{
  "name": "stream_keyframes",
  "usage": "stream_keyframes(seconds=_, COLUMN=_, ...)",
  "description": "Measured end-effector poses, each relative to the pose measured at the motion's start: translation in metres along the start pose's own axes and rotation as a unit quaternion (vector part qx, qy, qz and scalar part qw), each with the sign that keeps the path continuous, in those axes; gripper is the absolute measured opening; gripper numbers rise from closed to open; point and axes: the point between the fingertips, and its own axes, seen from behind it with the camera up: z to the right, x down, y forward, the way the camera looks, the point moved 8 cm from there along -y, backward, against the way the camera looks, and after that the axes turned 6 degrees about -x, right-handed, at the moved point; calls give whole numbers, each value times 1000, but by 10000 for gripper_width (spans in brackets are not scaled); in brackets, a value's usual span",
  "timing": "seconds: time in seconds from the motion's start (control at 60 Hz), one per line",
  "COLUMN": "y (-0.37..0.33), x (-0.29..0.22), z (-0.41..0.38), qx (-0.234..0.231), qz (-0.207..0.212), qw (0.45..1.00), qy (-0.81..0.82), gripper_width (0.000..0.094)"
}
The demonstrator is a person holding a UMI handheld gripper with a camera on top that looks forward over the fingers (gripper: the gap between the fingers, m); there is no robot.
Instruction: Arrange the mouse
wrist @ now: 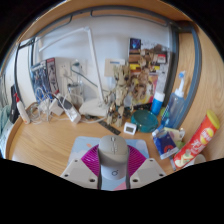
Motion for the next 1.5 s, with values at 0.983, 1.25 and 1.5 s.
stream_keyframes(seconds=0.983, y=-71, x=-11, z=-36, qx=52, qz=-4, qw=999, qy=14, gripper_width=859)
stream_keyframes(seconds=1.25, y=-181, x=-70, z=-81, qx=68, qz=62, qw=996, qy=15, gripper_width=859)
stream_keyframes(seconds=1.5, y=-231, x=-73, z=-117, qx=71, qz=81, qw=994, qy=17, gripper_width=856)
